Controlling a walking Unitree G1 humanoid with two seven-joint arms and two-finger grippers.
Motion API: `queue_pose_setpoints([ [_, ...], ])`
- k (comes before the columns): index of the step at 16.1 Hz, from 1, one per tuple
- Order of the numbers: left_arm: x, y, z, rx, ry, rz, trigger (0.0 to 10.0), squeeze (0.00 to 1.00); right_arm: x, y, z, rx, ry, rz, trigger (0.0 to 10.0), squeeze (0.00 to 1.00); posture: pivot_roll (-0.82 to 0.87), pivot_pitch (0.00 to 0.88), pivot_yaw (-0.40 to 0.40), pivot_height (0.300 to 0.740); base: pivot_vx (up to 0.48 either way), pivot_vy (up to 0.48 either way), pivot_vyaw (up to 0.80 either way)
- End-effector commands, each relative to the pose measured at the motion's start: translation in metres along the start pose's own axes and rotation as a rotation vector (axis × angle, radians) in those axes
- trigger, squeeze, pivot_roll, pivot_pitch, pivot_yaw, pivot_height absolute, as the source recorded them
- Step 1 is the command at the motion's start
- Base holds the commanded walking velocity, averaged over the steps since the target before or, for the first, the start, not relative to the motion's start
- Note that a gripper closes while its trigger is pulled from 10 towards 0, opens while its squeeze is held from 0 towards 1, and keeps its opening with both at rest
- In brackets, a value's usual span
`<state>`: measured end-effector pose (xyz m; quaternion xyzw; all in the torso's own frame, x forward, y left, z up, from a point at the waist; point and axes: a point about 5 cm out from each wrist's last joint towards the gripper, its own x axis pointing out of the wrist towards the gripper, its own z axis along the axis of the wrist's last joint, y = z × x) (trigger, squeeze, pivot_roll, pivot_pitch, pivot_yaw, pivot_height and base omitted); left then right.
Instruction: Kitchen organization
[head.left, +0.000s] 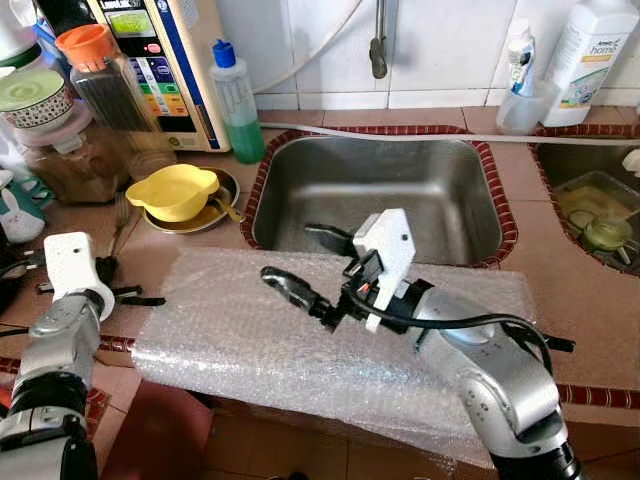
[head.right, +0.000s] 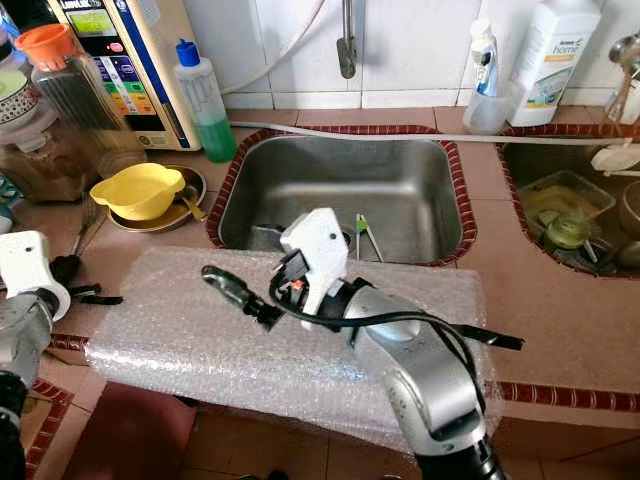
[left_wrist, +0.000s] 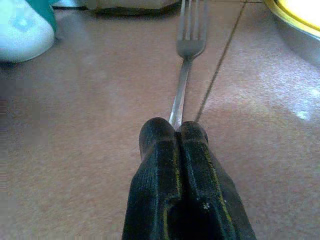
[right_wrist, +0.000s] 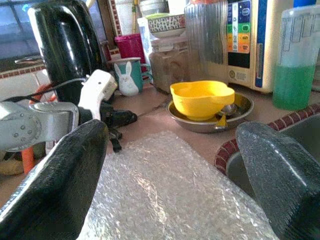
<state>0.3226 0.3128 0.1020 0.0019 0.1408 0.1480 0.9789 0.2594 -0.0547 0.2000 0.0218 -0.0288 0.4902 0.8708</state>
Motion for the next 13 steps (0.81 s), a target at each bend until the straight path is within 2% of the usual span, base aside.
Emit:
queue_pose_setpoints([
  [1, -0.002, 0.009, 0.003, -0.003, -0.013, 0.028, 0.0, 0.00, 0.002, 0.001, 0.001, 0.006, -0.002, 0.019, 10.0, 0.80, -0.20, 0.114, 0.112, 0.740, 0.000, 0.000, 0.00],
  [4, -0.006, 0.009, 0.008, -0.014, -0.062, 0.040, 0.0, 0.00, 0.003, 0.000, 0.000, -0.001, 0.000, 0.021, 10.0, 0.80, -0.20, 0.106, 0.111, 0.740, 0.000, 0.000, 0.00],
  [7, -0.013, 0.006, 0.024, -0.008, -0.185, 0.035, 0.0, 0.00, 0.003, -0.003, -0.001, -0.013, 0.004, 0.016, 10.0, 0.80, -0.20, 0.099, 0.111, 0.740, 0.000, 0.000, 0.00],
  [9, -0.014, 0.002, 0.022, -0.005, -0.184, 0.014, 0.0, 0.00, 0.003, -0.004, -0.001, -0.015, 0.003, 0.013, 10.0, 0.80, -0.19, 0.098, 0.110, 0.740, 0.000, 0.000, 0.00],
  [10, -0.013, -0.002, 0.020, -0.023, -0.174, -0.017, 6.1, 0.44, 0.004, -0.004, -0.001, -0.017, 0.003, 0.014, 10.0, 0.80, -0.20, 0.099, 0.110, 0.740, 0.000, 0.000, 0.00],
  [11, -0.012, -0.005, 0.021, -0.046, -0.174, -0.030, 10.0, 1.00, 0.004, -0.003, -0.002, -0.021, 0.004, 0.016, 10.0, 0.80, -0.19, 0.100, 0.110, 0.740, 0.000, 0.000, 0.00],
  [13, -0.009, -0.008, 0.026, -0.076, -0.188, -0.035, 10.0, 1.00, 0.005, -0.002, -0.002, -0.024, 0.005, 0.017, 10.0, 0.80, -0.20, 0.102, 0.112, 0.740, 0.000, 0.000, 0.00],
])
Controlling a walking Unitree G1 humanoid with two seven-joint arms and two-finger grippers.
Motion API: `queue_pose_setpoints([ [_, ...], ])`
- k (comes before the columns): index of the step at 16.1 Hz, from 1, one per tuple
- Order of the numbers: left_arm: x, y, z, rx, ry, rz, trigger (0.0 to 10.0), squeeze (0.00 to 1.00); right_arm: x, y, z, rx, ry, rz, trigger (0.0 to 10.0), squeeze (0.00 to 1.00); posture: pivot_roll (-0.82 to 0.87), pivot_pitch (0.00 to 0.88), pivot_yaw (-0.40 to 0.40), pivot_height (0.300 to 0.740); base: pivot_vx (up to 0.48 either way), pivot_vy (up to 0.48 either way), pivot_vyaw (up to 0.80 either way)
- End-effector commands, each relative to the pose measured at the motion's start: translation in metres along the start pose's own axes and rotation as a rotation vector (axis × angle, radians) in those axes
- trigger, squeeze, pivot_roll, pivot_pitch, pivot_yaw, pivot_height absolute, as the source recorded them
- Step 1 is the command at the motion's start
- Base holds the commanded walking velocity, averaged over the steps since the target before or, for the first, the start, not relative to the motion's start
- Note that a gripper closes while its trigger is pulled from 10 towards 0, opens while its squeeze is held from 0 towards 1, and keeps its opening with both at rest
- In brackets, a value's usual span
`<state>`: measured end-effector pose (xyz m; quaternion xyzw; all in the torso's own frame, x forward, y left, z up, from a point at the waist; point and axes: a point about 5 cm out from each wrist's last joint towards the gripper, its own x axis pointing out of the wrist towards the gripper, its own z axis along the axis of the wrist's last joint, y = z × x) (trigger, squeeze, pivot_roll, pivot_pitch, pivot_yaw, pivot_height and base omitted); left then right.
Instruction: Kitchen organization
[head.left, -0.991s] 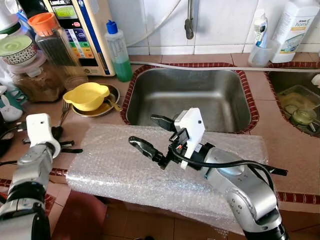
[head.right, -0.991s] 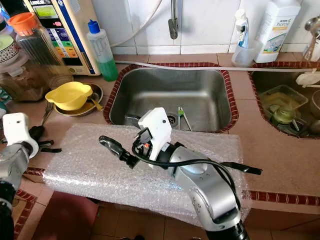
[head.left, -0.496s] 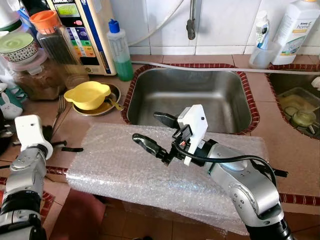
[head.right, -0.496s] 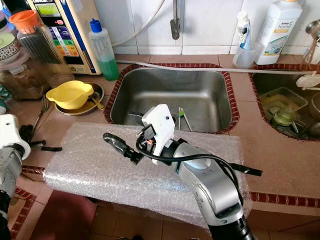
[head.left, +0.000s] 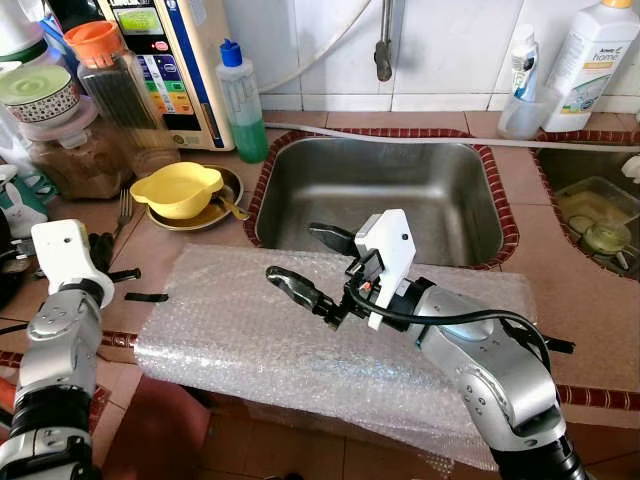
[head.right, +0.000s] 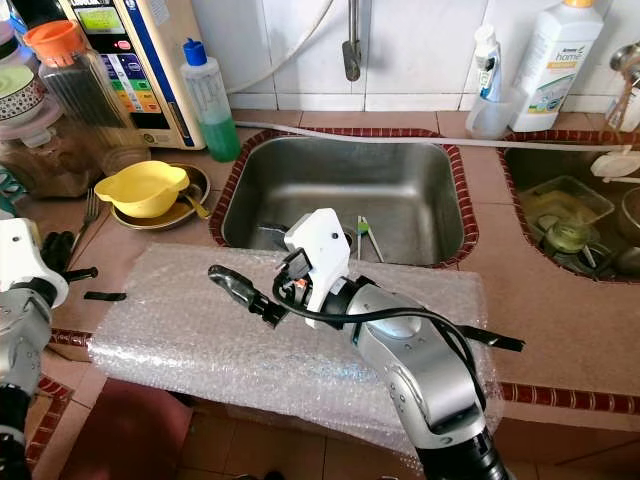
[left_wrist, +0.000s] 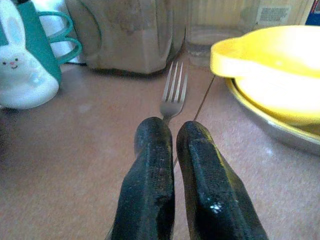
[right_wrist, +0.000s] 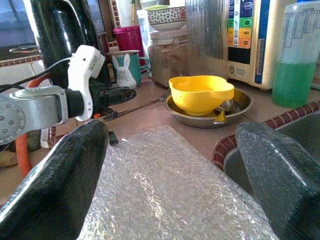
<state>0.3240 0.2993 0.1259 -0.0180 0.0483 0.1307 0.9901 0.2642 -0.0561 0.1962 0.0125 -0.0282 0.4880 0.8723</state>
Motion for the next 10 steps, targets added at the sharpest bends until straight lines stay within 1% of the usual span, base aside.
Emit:
queue_pose_setpoints([
  [1, 0.002, 0.002, 0.004, -0.014, -0.008, 0.012, 10.0, 1.00, 0.003, 0.003, 0.002, -0.008, -0.006, 0.021, 10.0, 0.80, -0.20, 0.102, 0.112, 0.740, 0.000, 0.000, 0.00],
  [6, 0.017, -0.013, 0.013, -0.020, -0.015, 0.012, 10.0, 1.00, 0.000, 0.007, 0.001, 0.000, -0.004, 0.014, 10.0, 0.80, -0.22, 0.119, 0.119, 0.740, 0.000, 0.000, 0.00],
  [8, 0.021, -0.018, 0.011, -0.016, 0.014, 0.007, 10.0, 1.00, -0.002, 0.010, 0.000, 0.007, -0.002, 0.018, 10.0, 0.80, -0.23, 0.130, 0.119, 0.740, 0.000, 0.000, 0.00],
  [10, 0.024, -0.020, 0.011, -0.002, 0.032, 0.011, 10.0, 1.00, -0.004, 0.012, 0.000, 0.022, 0.000, 0.021, 10.0, 0.81, -0.24, 0.140, 0.118, 0.740, 0.000, 0.000, 0.00],
])
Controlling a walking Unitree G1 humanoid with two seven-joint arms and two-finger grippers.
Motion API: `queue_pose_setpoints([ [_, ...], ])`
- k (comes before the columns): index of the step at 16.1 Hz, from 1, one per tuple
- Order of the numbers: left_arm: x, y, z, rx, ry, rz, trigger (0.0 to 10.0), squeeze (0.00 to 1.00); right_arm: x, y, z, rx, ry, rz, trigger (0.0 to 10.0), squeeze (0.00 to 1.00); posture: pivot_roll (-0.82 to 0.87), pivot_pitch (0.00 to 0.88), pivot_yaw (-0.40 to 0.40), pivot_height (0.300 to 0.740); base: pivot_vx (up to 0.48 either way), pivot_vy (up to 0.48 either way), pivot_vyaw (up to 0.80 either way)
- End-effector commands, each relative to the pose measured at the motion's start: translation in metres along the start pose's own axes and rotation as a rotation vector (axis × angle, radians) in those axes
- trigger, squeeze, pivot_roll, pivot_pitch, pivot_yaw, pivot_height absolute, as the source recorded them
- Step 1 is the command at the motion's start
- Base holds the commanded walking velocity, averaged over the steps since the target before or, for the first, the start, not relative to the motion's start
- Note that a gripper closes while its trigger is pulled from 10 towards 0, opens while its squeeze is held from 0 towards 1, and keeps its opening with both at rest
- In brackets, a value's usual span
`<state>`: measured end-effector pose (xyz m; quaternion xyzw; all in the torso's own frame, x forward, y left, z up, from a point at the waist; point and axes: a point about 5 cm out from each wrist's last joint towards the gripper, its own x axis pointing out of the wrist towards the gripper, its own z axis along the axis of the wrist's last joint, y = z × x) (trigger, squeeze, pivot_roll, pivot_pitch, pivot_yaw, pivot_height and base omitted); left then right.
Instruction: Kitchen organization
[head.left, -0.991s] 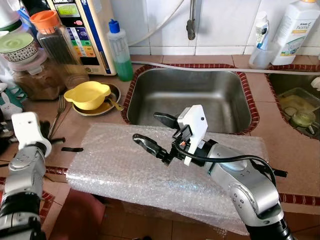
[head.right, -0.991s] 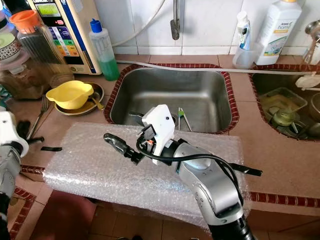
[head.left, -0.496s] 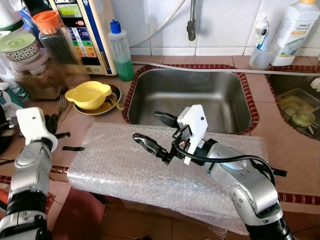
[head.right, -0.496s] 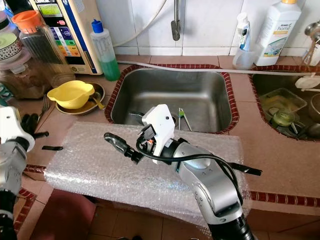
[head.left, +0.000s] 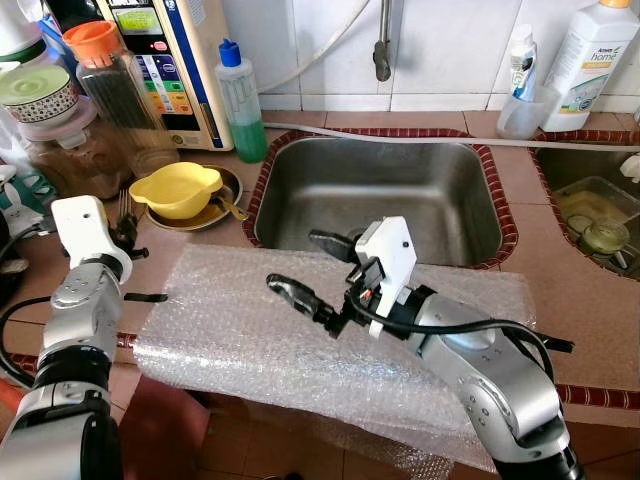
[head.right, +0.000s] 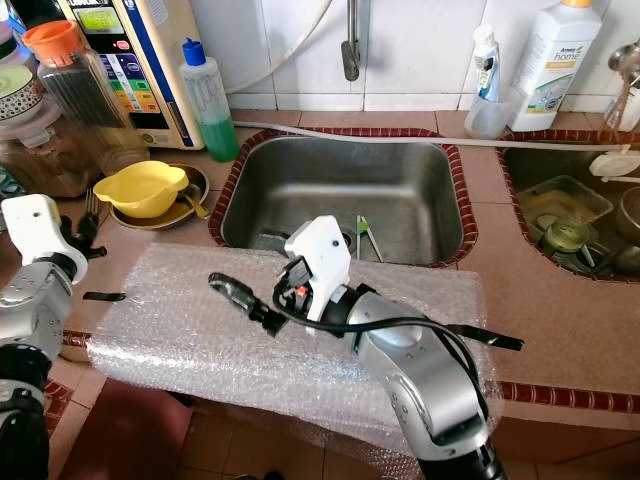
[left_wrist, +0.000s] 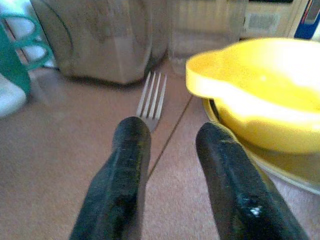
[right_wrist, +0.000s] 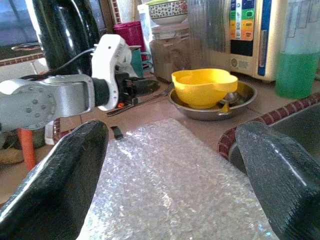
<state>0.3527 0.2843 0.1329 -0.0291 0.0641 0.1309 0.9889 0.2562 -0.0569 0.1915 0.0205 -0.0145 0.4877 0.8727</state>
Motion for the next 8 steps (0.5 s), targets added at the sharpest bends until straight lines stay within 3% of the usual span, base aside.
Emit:
queue_pose_setpoints([
  [1, 0.0016, 0.0027, 0.0015, 0.024, 0.009, 0.017, 10.0, 1.00, 0.0001, 0.0059, 0.0046, 0.003, -0.017, 0.024, 10.0, 0.82, -0.24, 0.141, 0.118, 0.740, 0.000, 0.000, 0.00],
  [8, 0.0041, 0.0103, -0.0019, 0.035, 0.038, 0.072, 10.0, 1.00, -0.0039, 0.0080, 0.0069, 0.019, -0.008, 0.037, 10.0, 0.81, -0.25, 0.154, 0.102, 0.740, 0.000, 0.000, 0.00],
])
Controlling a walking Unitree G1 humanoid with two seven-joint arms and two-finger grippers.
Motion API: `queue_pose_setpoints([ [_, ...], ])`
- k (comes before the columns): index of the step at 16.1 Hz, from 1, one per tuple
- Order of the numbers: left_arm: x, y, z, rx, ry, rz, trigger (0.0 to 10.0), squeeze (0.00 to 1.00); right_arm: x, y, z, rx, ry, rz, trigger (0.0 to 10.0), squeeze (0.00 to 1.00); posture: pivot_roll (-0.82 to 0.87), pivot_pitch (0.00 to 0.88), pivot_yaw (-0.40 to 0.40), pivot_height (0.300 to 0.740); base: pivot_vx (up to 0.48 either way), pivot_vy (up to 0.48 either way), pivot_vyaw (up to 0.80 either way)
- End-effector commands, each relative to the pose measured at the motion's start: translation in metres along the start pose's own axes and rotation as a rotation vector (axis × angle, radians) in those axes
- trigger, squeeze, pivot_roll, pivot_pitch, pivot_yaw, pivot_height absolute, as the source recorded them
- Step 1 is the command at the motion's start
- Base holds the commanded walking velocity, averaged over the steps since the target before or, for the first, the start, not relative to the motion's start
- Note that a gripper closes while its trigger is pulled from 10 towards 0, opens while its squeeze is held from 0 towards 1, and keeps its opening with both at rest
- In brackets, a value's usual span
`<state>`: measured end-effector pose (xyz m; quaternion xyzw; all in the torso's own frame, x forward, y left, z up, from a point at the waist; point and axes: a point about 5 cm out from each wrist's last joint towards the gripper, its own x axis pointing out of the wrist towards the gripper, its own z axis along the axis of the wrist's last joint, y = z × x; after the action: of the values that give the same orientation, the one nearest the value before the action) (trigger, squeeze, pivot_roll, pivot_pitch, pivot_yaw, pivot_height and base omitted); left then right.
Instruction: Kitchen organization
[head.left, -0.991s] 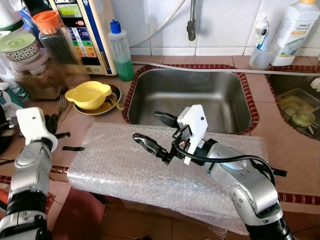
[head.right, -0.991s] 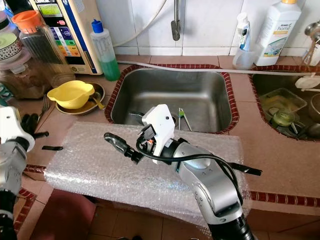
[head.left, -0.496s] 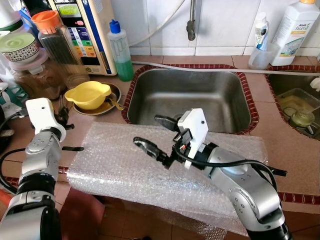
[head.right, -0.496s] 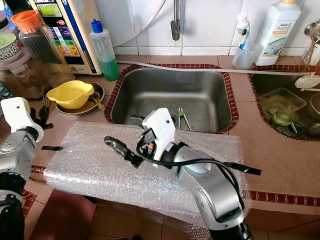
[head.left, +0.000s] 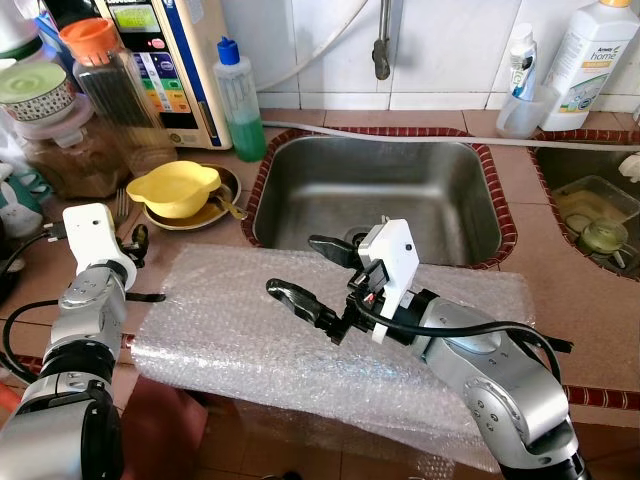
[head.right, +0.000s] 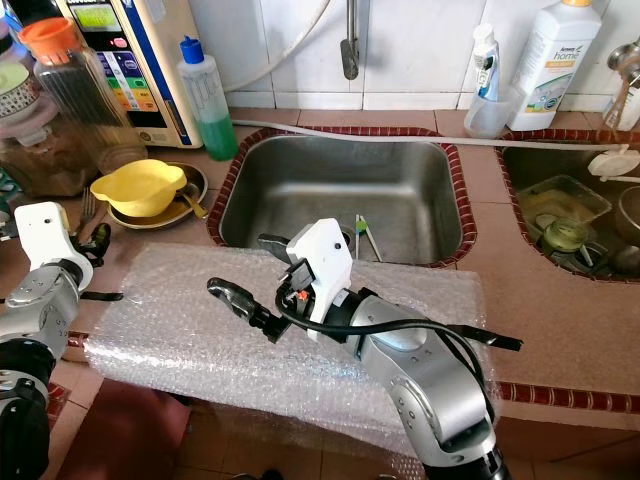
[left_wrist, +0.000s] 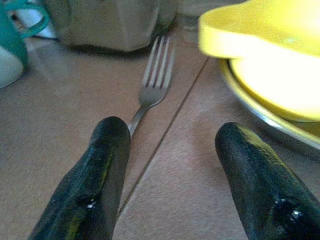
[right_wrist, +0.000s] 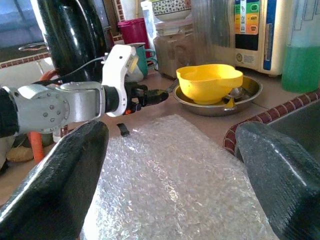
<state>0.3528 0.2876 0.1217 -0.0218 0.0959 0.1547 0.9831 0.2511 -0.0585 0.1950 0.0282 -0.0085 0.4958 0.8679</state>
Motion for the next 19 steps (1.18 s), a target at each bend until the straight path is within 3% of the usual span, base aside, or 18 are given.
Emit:
queue_pose_setpoints([
  [1, 0.002, 0.008, 0.012, 0.012, -0.035, 0.033, 10.0, 1.00, 0.000, 0.005, 0.004, 0.001, -0.009, 0.022, 10.0, 0.81, -0.25, 0.154, 0.102, 0.740, 0.000, 0.000, 0.00],
  [5, 0.003, 0.015, 0.014, 0.021, -0.032, 0.114, 10.0, 1.00, -0.001, 0.006, 0.004, -0.001, -0.002, 0.020, 10.0, 0.80, -0.26, 0.157, 0.104, 0.740, 0.000, 0.000, 0.00],
  [6, 0.004, 0.017, 0.011, 0.027, -0.003, 0.117, 10.0, 0.06, -0.001, 0.006, 0.004, -0.001, -0.003, 0.018, 10.0, 0.80, -0.26, 0.157, 0.105, 0.740, 0.000, 0.000, 0.00],
  [7, 0.004, 0.016, 0.009, 0.024, 0.020, 0.105, 10.0, 0.00, -0.001, 0.006, 0.004, -0.001, -0.003, 0.016, 10.0, 0.80, -0.26, 0.157, 0.105, 0.740, 0.000, 0.000, 0.00],
  [13, 0.004, 0.008, -0.006, 0.052, 0.142, 0.018, 10.0, 0.00, -0.001, 0.006, 0.003, 0.003, -0.001, 0.011, 10.0, 0.79, -0.26, 0.156, 0.113, 0.740, 0.000, 0.000, 0.00],
  [14, 0.003, 0.009, -0.009, 0.056, 0.162, 0.015, 6.7, 0.00, -0.001, 0.006, 0.003, 0.003, -0.001, 0.010, 10.0, 0.79, -0.26, 0.156, 0.114, 0.740, 0.000, 0.000, 0.00],
  [15, 0.003, 0.009, -0.012, 0.060, 0.181, -0.009, 4.9, 0.00, -0.001, 0.006, 0.003, 0.002, -0.002, 0.010, 10.0, 0.79, -0.26, 0.156, 0.114, 0.740, 0.000, 0.000, 0.00],
  [16, 0.002, 0.008, -0.014, 0.025, 0.193, -0.009, 4.7, 0.00, -0.001, 0.006, 0.003, 0.002, -0.001, 0.009, 10.0, 0.79, -0.26, 0.155, 0.116, 0.740, 0.000, 0.000, 0.00],
  [17, 0.001, 0.011, -0.016, 0.030, 0.203, -0.007, 1.7, 0.00, -0.001, 0.006, 0.003, 0.003, -0.001, 0.008, 10.0, 0.79, -0.26, 0.155, 0.116, 0.740, 0.000, 0.000, 0.00],
  [18, 0.001, 0.012, -0.016, 0.035, 0.206, -0.007, 1.7, 0.00, -0.001, 0.006, 0.003, 0.003, -0.001, 0.008, 10.0, 0.79, -0.26, 0.153, 0.116, 0.740, 0.000, 0.000, 0.00],
  [19, 0.000, 0.014, -0.020, 0.035, 0.229, -0.015, 0.0, 0.00, -0.001, 0.006, 0.003, 0.004, -0.001, 0.008, 10.0, 0.79, -0.26, 0.152, 0.114, 0.740, 0.000, 0.000, 0.00],
])
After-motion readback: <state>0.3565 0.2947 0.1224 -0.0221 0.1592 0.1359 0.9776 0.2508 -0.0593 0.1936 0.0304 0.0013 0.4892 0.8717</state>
